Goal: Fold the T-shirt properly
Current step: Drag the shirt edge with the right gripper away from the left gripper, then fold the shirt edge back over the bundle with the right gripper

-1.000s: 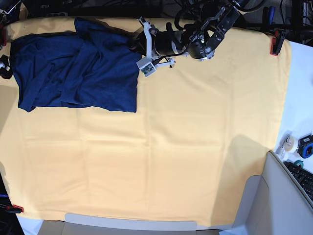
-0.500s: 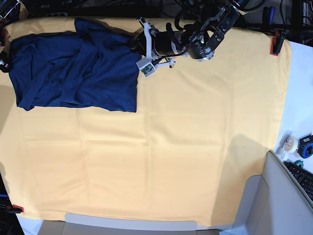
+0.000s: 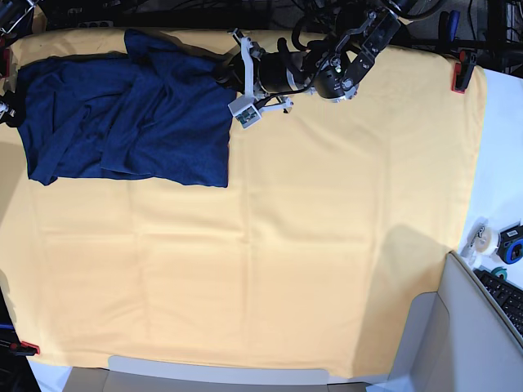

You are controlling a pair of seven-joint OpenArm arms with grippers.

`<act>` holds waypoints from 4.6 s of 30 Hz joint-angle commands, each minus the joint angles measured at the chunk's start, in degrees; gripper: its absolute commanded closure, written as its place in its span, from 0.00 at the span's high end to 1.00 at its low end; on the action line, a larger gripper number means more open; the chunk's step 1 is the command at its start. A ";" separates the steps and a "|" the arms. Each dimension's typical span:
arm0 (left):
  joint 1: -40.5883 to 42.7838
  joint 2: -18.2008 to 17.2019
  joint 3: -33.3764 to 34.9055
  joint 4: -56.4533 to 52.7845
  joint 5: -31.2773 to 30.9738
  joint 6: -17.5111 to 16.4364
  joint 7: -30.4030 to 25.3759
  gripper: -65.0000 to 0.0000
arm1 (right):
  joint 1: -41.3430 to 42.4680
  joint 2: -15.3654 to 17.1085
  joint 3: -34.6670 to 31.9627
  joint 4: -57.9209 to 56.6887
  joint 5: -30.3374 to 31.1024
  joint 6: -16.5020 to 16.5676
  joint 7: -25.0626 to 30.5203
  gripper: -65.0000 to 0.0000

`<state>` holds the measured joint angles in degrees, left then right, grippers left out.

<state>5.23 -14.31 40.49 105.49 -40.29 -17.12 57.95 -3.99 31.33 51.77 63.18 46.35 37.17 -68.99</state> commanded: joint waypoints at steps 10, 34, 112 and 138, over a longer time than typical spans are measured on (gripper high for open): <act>-0.53 0.11 -0.01 -0.22 -0.89 -0.41 -1.29 0.10 | 0.34 -1.66 -1.35 0.51 -0.41 0.41 0.02 0.51; -0.71 0.11 -0.01 -0.22 -0.89 -0.41 -1.29 0.10 | -1.68 -7.82 -9.35 1.04 -0.33 2.83 -0.15 0.35; 1.93 -1.12 -8.89 2.51 -0.89 -0.41 -1.29 0.10 | -0.10 -30.67 -54.01 43.50 -26.00 -13.65 0.20 0.47; 5.27 -1.12 -14.51 5.23 -0.89 -0.41 -1.29 0.10 | -11.44 -22.58 -10.05 51.06 3.10 -13.48 -7.36 0.47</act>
<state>10.92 -15.35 26.09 109.86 -40.45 -17.32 57.56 -15.68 8.10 41.56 113.54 48.56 23.42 -76.90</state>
